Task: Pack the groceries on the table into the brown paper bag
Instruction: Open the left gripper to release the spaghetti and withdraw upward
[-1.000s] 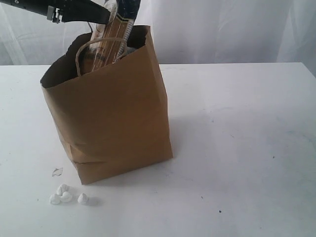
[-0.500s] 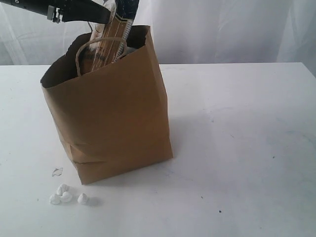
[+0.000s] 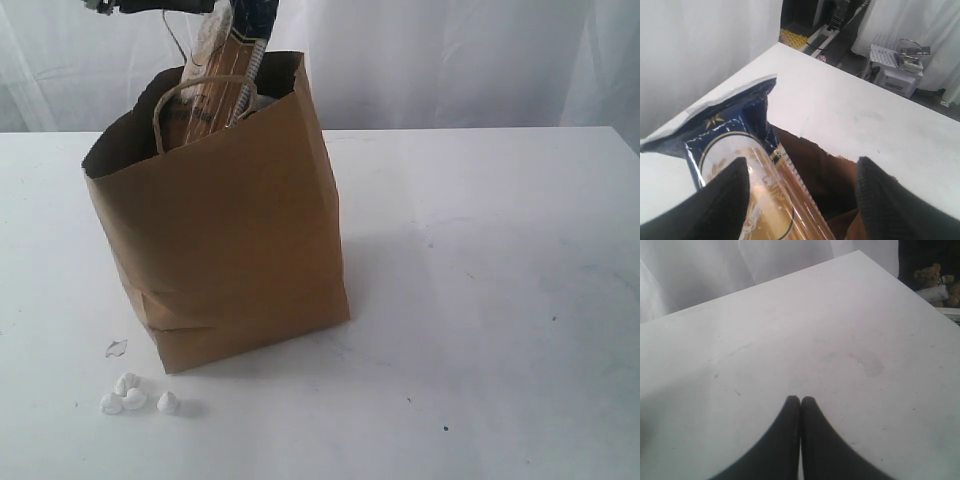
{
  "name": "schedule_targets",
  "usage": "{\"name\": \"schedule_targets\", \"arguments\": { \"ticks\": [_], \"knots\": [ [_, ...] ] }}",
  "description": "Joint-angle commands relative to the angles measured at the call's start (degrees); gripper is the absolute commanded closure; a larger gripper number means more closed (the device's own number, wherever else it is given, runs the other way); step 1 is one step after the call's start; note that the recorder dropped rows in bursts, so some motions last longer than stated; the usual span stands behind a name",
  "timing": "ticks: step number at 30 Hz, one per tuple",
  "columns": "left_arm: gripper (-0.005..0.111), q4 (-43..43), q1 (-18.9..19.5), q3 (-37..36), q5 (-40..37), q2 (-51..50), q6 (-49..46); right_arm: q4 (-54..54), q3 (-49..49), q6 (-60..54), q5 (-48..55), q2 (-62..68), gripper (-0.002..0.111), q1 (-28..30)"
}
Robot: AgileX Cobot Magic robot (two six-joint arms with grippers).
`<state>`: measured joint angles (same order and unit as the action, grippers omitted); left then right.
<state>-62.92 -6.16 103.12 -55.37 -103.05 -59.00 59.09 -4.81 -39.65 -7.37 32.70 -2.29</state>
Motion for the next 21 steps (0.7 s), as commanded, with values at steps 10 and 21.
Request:
{"name": "schedule_targets", "arguments": {
  "ticks": [10, 21],
  "knots": [
    [0.049, 7.17, 0.37, 0.28, 5.76, 7.51, -0.62, -0.26, 0.21, 0.0, -0.46, 0.17, 0.108, -0.15],
    [0.107, 16.52, 8.27, 0.28, 7.32, 15.26, 20.98, -0.26, 0.21, 0.0, -0.46, 0.17, 0.108, -0.15]
  ]
}}
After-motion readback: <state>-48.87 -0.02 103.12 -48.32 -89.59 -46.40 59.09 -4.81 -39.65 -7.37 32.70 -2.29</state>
